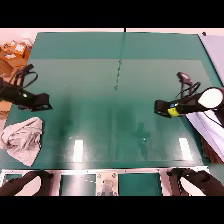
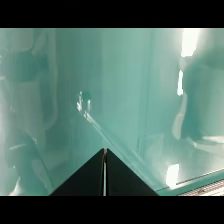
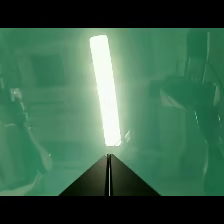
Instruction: Fold the shirts.
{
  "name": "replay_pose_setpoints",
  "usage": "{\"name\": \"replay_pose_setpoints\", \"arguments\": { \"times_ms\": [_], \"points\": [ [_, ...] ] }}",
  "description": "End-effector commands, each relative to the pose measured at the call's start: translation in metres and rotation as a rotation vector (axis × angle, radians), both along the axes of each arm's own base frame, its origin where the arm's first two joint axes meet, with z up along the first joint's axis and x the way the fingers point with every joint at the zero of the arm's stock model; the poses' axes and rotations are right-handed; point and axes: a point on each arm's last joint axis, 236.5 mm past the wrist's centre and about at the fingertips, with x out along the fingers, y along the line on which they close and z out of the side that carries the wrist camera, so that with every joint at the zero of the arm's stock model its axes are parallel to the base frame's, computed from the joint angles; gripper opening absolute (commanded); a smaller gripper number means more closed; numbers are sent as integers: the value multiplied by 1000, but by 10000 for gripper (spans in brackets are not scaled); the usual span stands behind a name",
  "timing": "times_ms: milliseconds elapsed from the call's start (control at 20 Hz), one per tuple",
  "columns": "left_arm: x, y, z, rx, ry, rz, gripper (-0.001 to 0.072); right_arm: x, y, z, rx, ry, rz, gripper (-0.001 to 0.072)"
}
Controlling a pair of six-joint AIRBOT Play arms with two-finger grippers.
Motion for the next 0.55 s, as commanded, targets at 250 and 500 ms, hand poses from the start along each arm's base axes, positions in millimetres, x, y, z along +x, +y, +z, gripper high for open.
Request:
{"name": "replay_pose_setpoints", "arguments": {
  "times_ms": [250, 500],
  "points": [
    [-15, -4, -12, -10, 8, 1, 21, -12, 37, -5, 20, -23, 96, 17],
    [-16, -4, -12, -12, 15, 9, 21, -12, 37, -5, 20, -23, 96, 17]
  ]
}}
